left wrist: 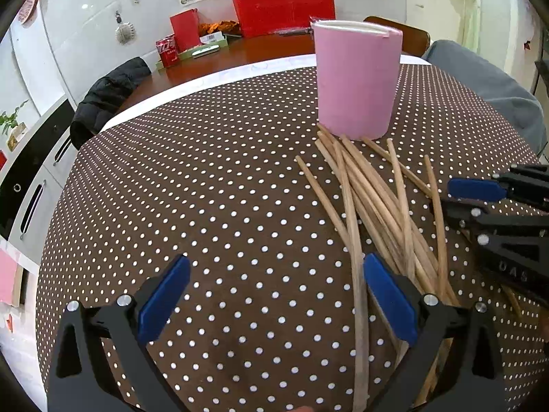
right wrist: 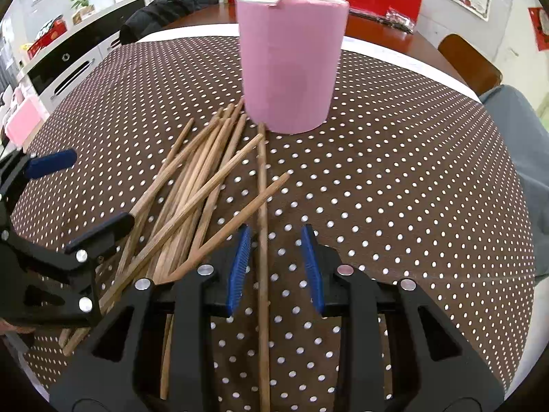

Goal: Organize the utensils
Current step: 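Lower the right gripper onto a wooden chopstick and close it, then close the left gripper on a wooden chopstick while the right gripper holds its chopstick, then lift both held chopsticks upright and carry them over the pink cup, then lower the chopsticks into the pink cup and open both grippers, then move both open grippers back down to the chopstick pile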

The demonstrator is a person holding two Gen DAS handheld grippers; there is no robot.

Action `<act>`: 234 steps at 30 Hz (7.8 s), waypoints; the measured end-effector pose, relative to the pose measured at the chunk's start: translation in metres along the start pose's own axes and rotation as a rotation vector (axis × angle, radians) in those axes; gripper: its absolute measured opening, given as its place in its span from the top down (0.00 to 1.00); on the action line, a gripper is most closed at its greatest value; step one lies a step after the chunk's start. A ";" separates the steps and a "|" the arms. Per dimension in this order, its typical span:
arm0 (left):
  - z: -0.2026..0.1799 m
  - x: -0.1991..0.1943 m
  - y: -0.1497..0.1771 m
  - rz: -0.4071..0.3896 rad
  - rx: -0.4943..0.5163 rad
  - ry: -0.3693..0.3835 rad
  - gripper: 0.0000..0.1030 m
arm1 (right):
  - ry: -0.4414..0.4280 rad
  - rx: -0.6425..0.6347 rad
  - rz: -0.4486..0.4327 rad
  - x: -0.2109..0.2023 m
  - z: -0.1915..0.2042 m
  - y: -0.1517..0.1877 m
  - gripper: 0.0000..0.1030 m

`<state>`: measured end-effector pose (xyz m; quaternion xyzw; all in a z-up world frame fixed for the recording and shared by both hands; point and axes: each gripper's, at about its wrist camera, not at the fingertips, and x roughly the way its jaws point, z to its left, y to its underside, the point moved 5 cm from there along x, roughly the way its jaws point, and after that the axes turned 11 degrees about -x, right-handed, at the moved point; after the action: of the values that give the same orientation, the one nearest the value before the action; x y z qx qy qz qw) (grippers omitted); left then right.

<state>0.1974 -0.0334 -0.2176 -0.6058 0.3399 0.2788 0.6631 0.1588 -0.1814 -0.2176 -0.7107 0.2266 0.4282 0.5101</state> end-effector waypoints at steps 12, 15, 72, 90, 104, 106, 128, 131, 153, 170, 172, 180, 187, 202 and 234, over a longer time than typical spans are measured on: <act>0.015 0.015 -0.006 0.032 -0.044 0.046 0.38 | -0.002 -0.009 0.010 0.004 -0.014 -0.002 0.91; 0.019 0.018 -0.008 0.034 -0.052 0.040 0.38 | -0.017 0.009 0.008 0.000 -0.019 0.003 0.90; 0.032 0.029 -0.007 0.020 -0.055 0.087 0.52 | -0.177 0.208 -0.169 -0.031 -0.047 0.015 0.94; 0.042 0.001 -0.015 -0.047 -0.136 0.131 0.94 | -0.134 0.078 -0.109 -0.013 -0.018 0.003 0.95; 0.010 -0.113 -0.074 -0.481 -0.169 0.353 0.94 | -0.287 0.226 -0.540 -0.115 -0.051 -0.035 0.95; 0.004 -0.127 -0.091 -0.552 -0.176 0.415 0.94 | -0.281 0.240 -0.595 -0.128 -0.057 -0.049 0.95; -0.049 -0.053 -0.237 -0.712 -0.292 0.560 0.94 | -0.240 0.373 -0.868 -0.093 -0.137 -0.213 0.94; -0.050 -0.040 -0.239 -0.696 -0.300 0.559 0.94 | -0.241 0.395 -0.843 -0.074 -0.140 -0.210 0.94; -0.055 -0.023 -0.241 -0.659 -0.254 0.526 0.94 | -0.229 0.376 -0.733 -0.045 -0.137 -0.184 0.94; -0.013 -0.062 -0.171 -0.568 -0.201 0.301 0.24 | -0.145 0.403 -0.549 -0.077 -0.133 -0.136 0.12; -0.006 -0.068 -0.161 -0.546 -0.202 0.277 0.24 | -0.118 0.390 -0.553 -0.091 -0.128 -0.129 0.09; 0.018 -0.073 -0.102 -0.419 -0.143 0.152 0.23 | -0.118 0.339 -0.473 -0.112 -0.101 -0.081 0.08; 0.034 -0.053 -0.047 -0.264 -0.116 0.071 0.23 | -0.163 0.296 -0.363 -0.092 -0.079 -0.036 0.08; 0.031 -0.017 0.018 -0.114 -0.058 0.073 0.23 | -0.172 -0.027 -0.036 -0.017 -0.015 0.002 0.09; 0.014 -0.007 0.027 -0.056 0.001 0.083 0.23 | -0.069 -0.091 -0.057 -0.001 0.021 -0.013 0.17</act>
<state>0.1733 -0.0159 -0.2278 -0.6258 0.3498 0.2346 0.6564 0.1601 -0.1574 -0.2126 -0.7243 0.1687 0.4474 0.4967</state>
